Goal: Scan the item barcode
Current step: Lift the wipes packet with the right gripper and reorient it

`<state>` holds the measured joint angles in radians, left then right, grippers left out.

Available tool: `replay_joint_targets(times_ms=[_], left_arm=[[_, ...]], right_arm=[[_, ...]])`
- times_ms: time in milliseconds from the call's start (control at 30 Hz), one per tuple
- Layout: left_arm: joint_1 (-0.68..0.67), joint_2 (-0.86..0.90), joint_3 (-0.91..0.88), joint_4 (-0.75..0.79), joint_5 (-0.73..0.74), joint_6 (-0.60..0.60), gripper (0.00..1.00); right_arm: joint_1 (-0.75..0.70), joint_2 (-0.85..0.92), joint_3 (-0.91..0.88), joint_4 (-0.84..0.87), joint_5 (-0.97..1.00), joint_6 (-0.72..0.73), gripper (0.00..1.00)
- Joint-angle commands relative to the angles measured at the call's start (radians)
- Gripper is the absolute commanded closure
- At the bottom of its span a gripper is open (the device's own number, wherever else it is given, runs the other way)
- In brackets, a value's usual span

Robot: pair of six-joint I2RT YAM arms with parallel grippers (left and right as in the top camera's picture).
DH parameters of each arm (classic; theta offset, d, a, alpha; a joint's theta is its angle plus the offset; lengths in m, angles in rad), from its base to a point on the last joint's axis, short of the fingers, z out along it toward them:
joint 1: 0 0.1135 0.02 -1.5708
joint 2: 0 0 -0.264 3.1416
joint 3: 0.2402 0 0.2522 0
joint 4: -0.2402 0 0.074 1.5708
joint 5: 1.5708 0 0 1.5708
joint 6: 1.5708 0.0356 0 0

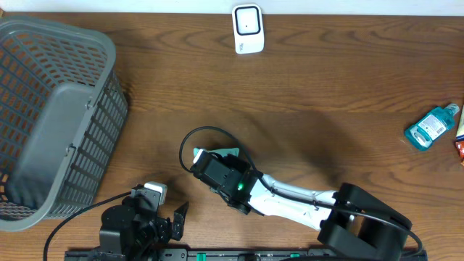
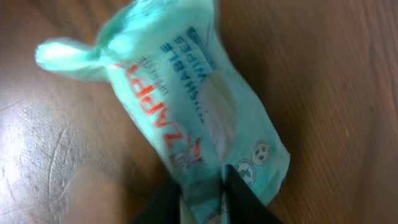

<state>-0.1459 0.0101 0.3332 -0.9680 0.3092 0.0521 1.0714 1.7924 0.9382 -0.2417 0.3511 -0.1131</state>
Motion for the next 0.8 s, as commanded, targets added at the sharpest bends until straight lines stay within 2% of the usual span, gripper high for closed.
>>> replay_joint_targets(times_ms=[0,67,100,133,267,433,533,567,600,633,767], left_arm=[[0.0,-0.004,0.002,-0.012,0.005,-0.002,0.01],[0.0,-0.004,0.002,-0.012,0.005,-0.002,0.01],[0.0,-0.004,0.002,-0.012,0.005,-0.002,0.01],[-0.001,-0.004,0.002,-0.012,0.005,-0.002,0.01],[0.0,-0.004,0.002,-0.012,0.005,-0.002,0.01],[0.0,-0.004,0.002,-0.012,0.005,-0.002,0.01],[0.0,-0.004,0.002,-0.012,0.005,-0.002,0.01],[-0.001,-0.004,0.002,-0.012,0.005,-0.002,0.01],[0.0,-0.004,0.002,-0.012,0.005,-0.002,0.01],[0.0,-0.004,0.002,-0.012,0.005,-0.002,0.01],[0.0,-0.004,0.002,-0.012,0.005,-0.002,0.01]], right_arm=[[-0.002,-0.006,-0.059,0.056,0.024,-0.025,0.85],[-0.012,-0.006,-0.084,0.072,0.023,-0.042,0.88],[-0.02,-0.006,-0.085,0.067,0.009,-0.042,0.96],[-0.027,-0.006,-0.085,0.066,-0.02,-0.042,0.99],[-0.089,-0.007,-0.077,0.063,-0.164,-0.037,0.99],[-0.219,-0.013,0.027,-0.13,-0.163,0.001,0.99],[-0.282,-0.014,0.091,-0.231,-0.239,0.011,0.99],[-0.286,-0.014,0.103,-0.249,-0.251,0.011,0.94],[-0.287,-0.015,0.121,-0.271,-0.253,0.011,0.79],[-0.286,-0.018,0.147,-0.294,-0.253,0.025,0.26],[-0.28,-0.035,0.229,-0.346,-0.253,0.082,0.01]])
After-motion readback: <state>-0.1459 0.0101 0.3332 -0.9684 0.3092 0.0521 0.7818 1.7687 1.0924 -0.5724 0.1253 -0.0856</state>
